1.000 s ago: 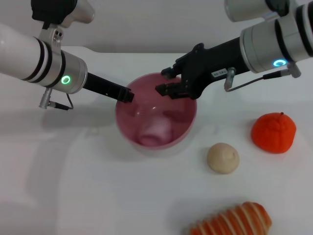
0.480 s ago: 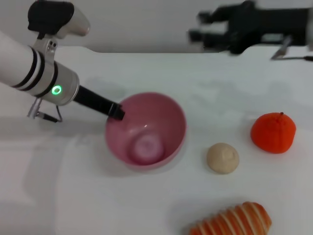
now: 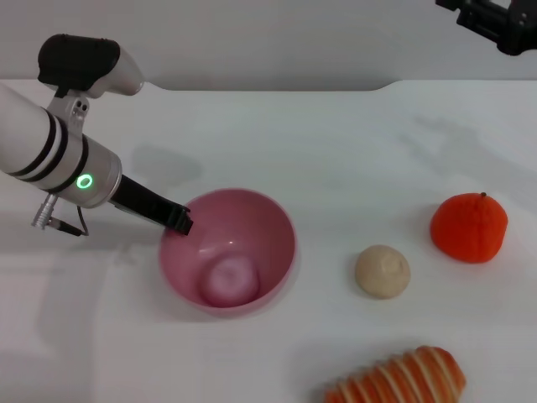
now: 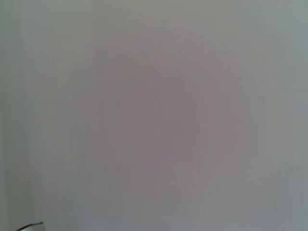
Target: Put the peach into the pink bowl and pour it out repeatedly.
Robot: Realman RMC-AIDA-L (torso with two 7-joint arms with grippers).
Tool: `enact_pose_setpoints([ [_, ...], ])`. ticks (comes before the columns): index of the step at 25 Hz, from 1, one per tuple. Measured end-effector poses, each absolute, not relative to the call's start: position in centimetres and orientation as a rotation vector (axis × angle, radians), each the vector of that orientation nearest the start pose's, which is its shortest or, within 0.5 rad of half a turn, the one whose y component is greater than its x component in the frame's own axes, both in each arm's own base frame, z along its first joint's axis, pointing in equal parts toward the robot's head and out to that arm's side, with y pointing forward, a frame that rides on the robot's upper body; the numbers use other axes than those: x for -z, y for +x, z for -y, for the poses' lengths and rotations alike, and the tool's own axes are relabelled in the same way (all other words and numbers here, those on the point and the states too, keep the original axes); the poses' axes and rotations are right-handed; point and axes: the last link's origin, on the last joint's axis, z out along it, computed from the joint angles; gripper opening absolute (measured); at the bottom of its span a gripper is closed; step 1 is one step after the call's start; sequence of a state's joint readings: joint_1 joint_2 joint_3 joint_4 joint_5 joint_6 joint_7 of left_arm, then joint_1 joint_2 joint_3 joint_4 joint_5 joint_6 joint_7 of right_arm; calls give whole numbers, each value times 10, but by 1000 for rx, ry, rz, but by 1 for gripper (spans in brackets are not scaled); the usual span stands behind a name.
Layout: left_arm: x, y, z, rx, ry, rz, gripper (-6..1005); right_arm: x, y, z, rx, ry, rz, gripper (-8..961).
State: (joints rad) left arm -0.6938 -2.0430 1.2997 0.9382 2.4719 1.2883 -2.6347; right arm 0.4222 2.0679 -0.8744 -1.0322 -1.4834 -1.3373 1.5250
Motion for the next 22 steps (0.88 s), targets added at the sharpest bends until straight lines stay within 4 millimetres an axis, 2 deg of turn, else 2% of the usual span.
enact_pose_setpoints([
  [7, 26, -220, -385, -292, -2447, 1295, 89, -90, 209, -371, -993, -2285, -423, 480],
  [13, 22, -217, -388, -255, -2441, 1268, 324, -88, 211, -371, -997, -2284, -438, 480],
  [16, 10, -205, -394, -186, -2438, 1205, 411, -87, 213, -371, -1000, -2281, -452, 480],
  [18, -6, -188, -401, -77, -2442, 1120, 468, -88, 215, -371, -1002, -2275, -458, 480],
  [19, -8, -185, -402, -62, -2442, 1110, 497, -89, 215, -371, -1003, -2271, -462, 480],
  [22, -31, -161, -412, 174, -2461, 991, 571, -92, 219, -370, -1007, -2250, -471, 480],
])
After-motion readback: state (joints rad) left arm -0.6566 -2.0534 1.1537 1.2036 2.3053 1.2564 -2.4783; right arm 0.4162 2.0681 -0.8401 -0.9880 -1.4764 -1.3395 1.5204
